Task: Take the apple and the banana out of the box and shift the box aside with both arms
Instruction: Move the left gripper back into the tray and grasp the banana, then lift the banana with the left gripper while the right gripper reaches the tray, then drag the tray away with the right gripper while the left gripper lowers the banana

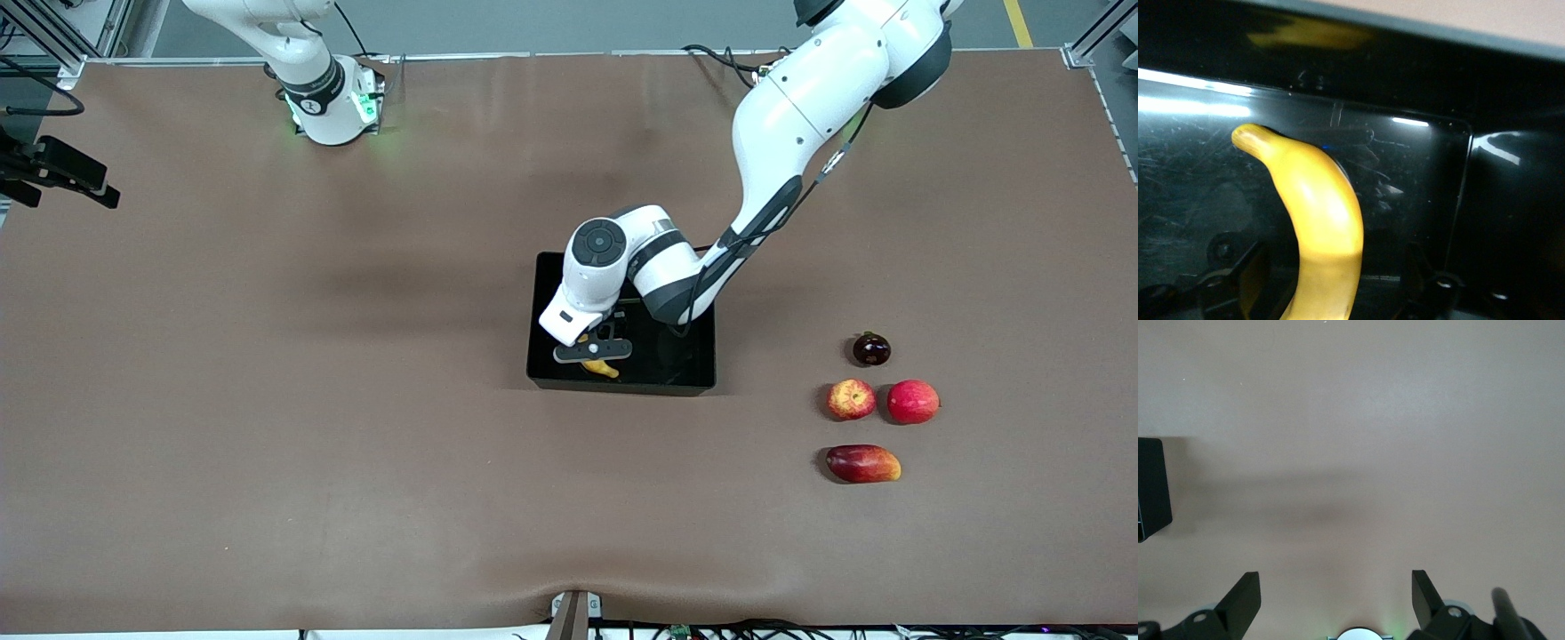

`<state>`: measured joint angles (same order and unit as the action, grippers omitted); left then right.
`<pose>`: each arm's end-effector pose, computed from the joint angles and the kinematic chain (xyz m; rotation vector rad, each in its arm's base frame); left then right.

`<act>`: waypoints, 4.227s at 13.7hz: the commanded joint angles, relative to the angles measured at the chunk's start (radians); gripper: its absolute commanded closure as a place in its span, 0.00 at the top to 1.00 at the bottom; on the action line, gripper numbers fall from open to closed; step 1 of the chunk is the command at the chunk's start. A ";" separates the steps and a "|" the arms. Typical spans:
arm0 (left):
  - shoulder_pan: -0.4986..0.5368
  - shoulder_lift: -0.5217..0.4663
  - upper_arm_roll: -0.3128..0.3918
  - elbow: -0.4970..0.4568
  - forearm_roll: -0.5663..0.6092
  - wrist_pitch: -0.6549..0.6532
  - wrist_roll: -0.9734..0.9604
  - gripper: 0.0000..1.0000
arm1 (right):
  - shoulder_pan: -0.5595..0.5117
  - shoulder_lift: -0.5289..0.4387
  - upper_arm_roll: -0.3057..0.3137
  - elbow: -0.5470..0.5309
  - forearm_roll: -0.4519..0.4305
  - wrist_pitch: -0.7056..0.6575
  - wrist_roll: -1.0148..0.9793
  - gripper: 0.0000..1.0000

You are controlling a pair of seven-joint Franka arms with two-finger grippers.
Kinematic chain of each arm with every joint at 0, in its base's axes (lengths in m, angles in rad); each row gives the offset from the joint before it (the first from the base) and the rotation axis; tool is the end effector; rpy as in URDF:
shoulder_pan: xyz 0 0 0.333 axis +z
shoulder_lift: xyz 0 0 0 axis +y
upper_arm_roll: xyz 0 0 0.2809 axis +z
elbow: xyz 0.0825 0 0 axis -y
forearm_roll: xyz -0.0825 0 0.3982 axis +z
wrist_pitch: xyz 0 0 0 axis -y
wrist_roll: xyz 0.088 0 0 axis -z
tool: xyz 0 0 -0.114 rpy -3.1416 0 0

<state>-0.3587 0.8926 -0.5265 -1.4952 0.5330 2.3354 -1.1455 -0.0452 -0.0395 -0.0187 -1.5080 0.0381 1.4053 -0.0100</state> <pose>0.4921 -0.5055 0.1555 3.0599 0.1303 0.0719 0.5388 -0.0298 0.6204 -3.0984 0.0756 0.0957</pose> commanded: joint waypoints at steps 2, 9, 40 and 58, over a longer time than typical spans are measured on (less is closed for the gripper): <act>-0.023 0.015 0.019 -0.007 0.022 0.015 -0.013 0.59 | -0.019 0.009 0.011 0.011 -0.003 0.006 -0.010 1.00; -0.034 -0.032 0.025 0.001 0.022 -0.063 -0.019 0.00 | -0.031 0.032 0.011 0.006 -0.017 0.032 -0.010 1.00; 0.707 -0.495 -0.219 -0.410 -0.140 -0.256 0.871 0.00 | 0.712 0.658 0.017 -0.133 0.212 0.840 0.671 0.94; 0.848 -0.252 -0.158 -0.527 0.246 0.168 0.874 0.00 | 0.452 0.474 -0.018 -0.103 0.180 0.473 0.500 0.00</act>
<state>0.4828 0.6309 -0.7011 -2.0219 0.7372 2.4614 -0.2619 0.4790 0.4984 -0.0453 -1.5807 0.2271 1.9182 0.5565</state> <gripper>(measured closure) 0.626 0.943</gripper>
